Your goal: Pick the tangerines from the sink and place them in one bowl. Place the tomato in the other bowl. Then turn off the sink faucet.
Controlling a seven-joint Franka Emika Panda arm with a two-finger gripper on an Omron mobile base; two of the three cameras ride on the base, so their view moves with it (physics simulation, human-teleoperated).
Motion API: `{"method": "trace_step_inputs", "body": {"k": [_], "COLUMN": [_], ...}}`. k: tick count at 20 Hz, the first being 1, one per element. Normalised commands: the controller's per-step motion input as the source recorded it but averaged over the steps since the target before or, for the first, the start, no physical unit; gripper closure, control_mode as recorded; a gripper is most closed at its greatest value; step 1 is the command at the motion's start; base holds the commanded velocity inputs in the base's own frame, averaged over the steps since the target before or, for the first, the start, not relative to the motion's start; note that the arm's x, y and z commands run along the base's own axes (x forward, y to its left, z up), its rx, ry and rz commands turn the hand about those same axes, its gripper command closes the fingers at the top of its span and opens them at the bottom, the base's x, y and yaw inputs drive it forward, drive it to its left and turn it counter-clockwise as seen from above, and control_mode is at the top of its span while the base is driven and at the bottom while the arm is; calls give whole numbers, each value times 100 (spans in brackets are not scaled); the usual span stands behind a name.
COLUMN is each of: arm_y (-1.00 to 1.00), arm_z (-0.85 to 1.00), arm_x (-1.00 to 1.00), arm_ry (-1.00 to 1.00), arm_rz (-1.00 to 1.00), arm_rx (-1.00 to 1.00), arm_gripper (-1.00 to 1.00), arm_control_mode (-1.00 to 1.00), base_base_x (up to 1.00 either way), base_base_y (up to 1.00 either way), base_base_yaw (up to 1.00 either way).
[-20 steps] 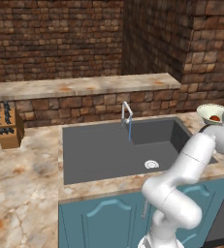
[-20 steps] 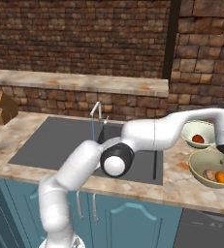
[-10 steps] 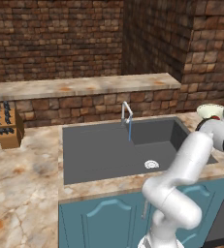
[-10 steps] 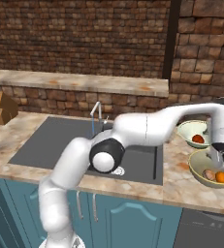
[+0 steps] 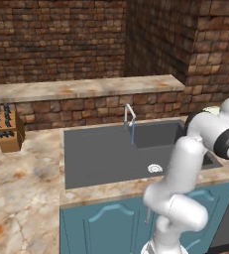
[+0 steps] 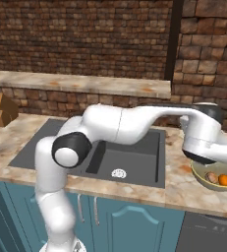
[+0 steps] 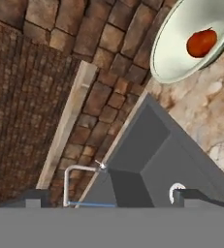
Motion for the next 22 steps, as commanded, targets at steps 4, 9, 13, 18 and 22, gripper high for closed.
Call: {"method": "trace_step_inputs", "body": {"k": [4,9,13,18,22], "arm_y": [100,100,86,49,11], "arm_z": [72,13,0,0,0], "arm_x": [7,31,61,72,66], "arm_ry": [-4,0,0,5,7], "arm_rz": [7,22,44,56,63], "arm_rx": [-31,-19,-7,0,0], "arm_gripper": [-100,-100,-100,-100,-100], "arm_control_mode": [-100,-100,-100,-100,-100], "base_base_x": [0,0,0,0,0], "base_base_y": [0,0,0,0,0], "base_base_yaw": [0,0,0,0,0]}}
